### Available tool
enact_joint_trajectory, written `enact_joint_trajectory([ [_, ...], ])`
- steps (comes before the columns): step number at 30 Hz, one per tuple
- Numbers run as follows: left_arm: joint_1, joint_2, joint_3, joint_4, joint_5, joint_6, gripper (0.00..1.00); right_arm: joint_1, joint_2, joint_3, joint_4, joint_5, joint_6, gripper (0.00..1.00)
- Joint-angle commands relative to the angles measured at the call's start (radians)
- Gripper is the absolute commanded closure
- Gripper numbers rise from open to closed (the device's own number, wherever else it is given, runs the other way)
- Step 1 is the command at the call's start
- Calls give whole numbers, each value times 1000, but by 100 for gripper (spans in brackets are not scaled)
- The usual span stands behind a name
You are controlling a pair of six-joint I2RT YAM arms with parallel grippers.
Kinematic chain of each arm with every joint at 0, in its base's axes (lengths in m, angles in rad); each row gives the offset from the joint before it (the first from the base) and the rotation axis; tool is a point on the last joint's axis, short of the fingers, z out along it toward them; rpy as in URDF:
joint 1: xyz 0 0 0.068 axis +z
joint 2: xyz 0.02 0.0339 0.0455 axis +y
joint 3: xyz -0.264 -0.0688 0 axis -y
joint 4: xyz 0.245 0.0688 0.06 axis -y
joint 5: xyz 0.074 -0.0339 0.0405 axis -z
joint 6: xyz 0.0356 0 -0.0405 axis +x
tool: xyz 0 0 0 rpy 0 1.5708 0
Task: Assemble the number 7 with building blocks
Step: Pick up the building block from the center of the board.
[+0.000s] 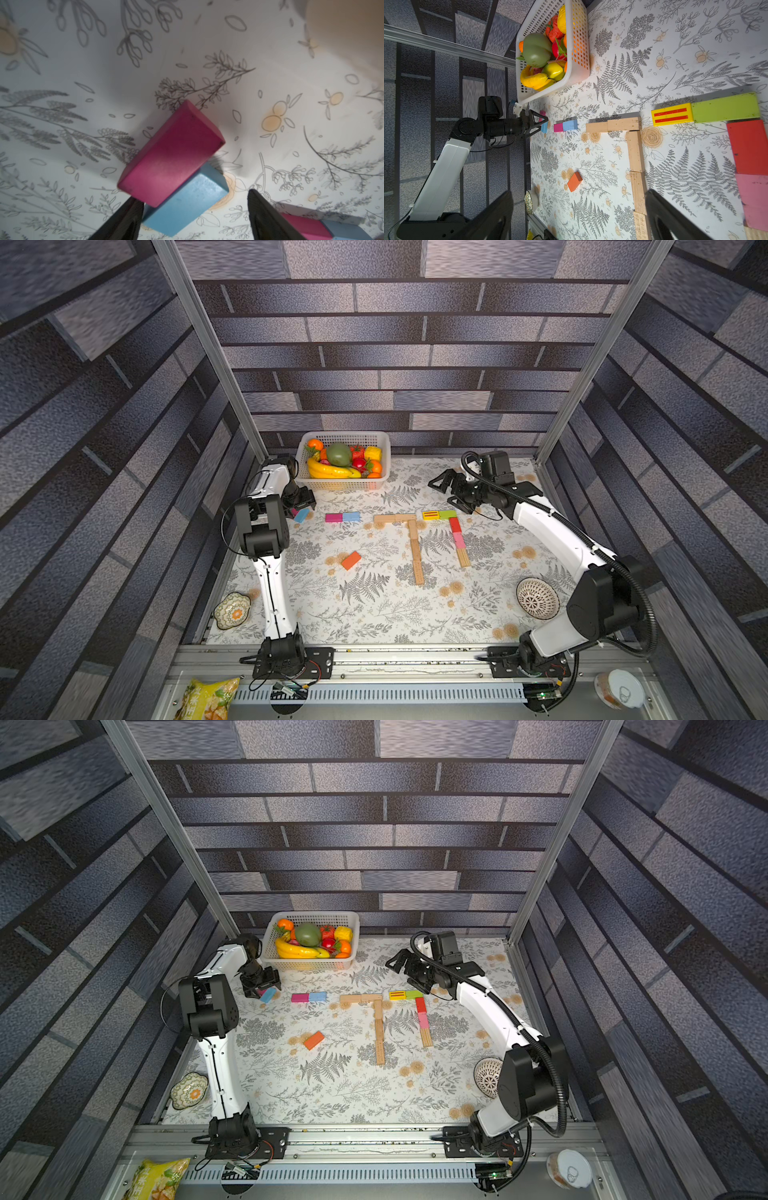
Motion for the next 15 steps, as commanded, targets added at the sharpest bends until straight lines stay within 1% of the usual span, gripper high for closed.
enact_joint_trajectory([
  [1, -14, 21, 27, -33, -27, 68, 22, 4, 7, 19, -10, 9, 17, 0],
  [7, -14, 25, 21, -39, -31, 74, 29, 4, 3, 14, -2, 23, 32, 0],
  [11, -14, 9, -18, -16, -31, 77, 40, 4, 6, 11, 10, 26, 46, 0],
  [14, -12, 10, -29, -12, -27, 77, 52, 4, 9, 13, 13, 33, 53, 0],
  [15, -13, 11, -32, -10, -26, 76, 54, 4, 10, 14, 14, 34, 54, 0],
])
